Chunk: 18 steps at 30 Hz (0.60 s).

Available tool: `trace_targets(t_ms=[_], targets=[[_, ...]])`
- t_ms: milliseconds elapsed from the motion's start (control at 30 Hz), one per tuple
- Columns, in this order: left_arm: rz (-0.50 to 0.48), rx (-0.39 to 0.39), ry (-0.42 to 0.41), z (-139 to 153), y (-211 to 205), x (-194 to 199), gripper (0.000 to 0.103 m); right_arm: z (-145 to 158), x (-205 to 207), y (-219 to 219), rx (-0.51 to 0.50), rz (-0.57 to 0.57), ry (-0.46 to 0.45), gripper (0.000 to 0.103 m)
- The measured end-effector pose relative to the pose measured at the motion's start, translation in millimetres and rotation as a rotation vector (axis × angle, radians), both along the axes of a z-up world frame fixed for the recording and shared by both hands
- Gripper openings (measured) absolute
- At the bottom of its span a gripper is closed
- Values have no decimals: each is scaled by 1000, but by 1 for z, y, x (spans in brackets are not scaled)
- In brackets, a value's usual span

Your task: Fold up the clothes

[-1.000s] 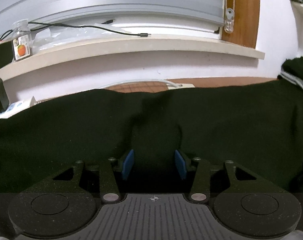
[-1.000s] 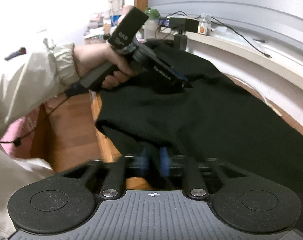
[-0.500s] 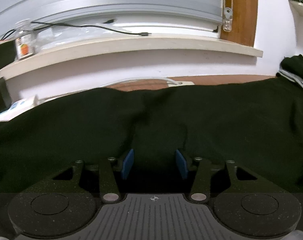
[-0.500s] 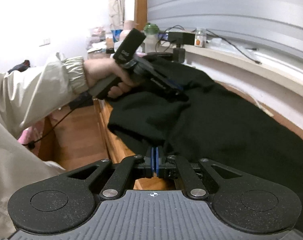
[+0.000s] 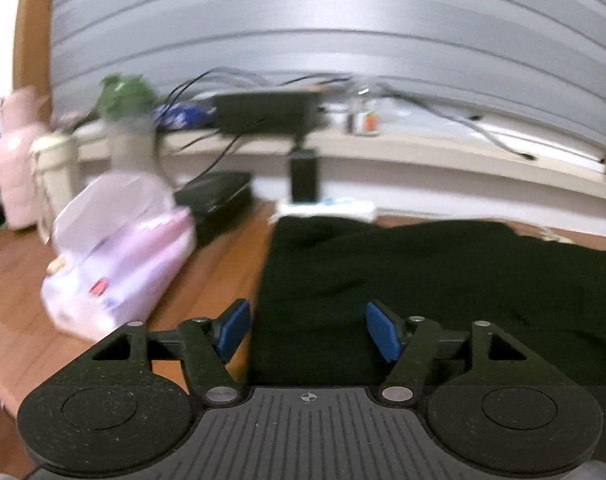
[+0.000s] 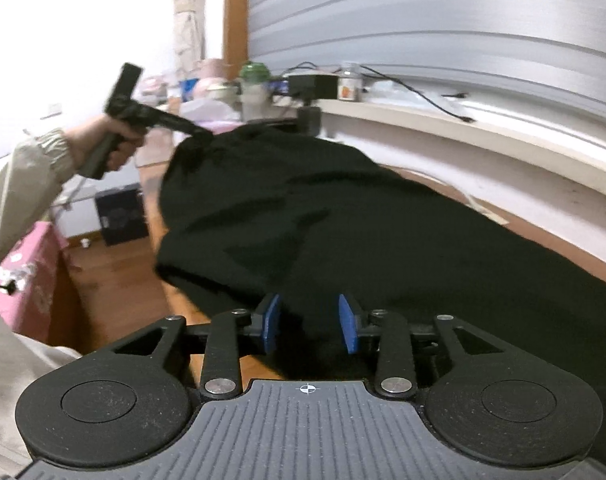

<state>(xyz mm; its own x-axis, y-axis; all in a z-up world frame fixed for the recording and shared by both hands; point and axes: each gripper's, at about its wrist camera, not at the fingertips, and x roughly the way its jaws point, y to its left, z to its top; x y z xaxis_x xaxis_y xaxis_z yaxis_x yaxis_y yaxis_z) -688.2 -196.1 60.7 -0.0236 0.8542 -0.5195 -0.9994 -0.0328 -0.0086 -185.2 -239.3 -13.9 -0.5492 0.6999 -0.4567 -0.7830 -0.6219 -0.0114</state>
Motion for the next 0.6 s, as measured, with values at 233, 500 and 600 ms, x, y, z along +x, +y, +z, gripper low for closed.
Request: trace_targets(t_ms=[233, 500, 600], targets=[[-13, -17, -78, -13, 18, -26, 18, -8, -4, 9, -14, 30, -46, 40], [75, -19, 27, 4, 22, -36, 32, -5, -5, 3, -24, 72, -17, 38], [116, 9, 28, 7, 10, -36, 45, -1, -11, 1, -19, 96, -13, 38]])
